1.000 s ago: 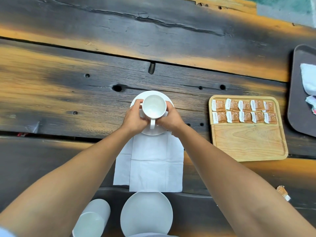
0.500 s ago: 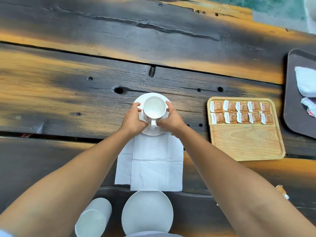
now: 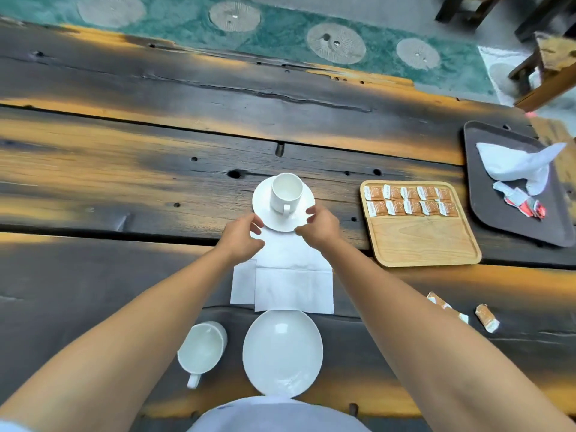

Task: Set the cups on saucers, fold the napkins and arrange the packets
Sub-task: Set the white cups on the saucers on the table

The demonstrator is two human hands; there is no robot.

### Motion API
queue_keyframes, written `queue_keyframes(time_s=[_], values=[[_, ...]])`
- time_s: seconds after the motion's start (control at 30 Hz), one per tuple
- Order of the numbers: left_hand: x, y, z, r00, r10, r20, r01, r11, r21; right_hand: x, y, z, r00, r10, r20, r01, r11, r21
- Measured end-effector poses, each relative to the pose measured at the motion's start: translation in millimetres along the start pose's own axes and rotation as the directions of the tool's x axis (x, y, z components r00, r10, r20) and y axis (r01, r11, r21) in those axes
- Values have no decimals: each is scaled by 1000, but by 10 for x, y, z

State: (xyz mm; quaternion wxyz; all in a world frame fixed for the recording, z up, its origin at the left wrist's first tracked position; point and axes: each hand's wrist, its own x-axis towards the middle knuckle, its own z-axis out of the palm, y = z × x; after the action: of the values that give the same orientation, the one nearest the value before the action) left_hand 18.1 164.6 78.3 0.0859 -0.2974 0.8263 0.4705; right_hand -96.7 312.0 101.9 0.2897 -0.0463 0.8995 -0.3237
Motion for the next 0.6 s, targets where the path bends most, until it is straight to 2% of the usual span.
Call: queue_keyframes(time_s=[0.1,0.23,0.43,0.6], values=[[-319,-119,-25,999,15,52,-20,996,93,-296,122,166,995,9,103,-7,1000,-15],[-784,-241,-48,999,-47,12,45,991,123,-682,272,384,969,-17,247,32,998,-56],[-1602,-306,112,975,-125,-184,135,990,42,-1212,484,640,894,-140,425,202,974,-105],[-2246,-430,600,953,-220,-208,209,975,-74,-1603,763,799,822,-180,541,275,956,-99]])
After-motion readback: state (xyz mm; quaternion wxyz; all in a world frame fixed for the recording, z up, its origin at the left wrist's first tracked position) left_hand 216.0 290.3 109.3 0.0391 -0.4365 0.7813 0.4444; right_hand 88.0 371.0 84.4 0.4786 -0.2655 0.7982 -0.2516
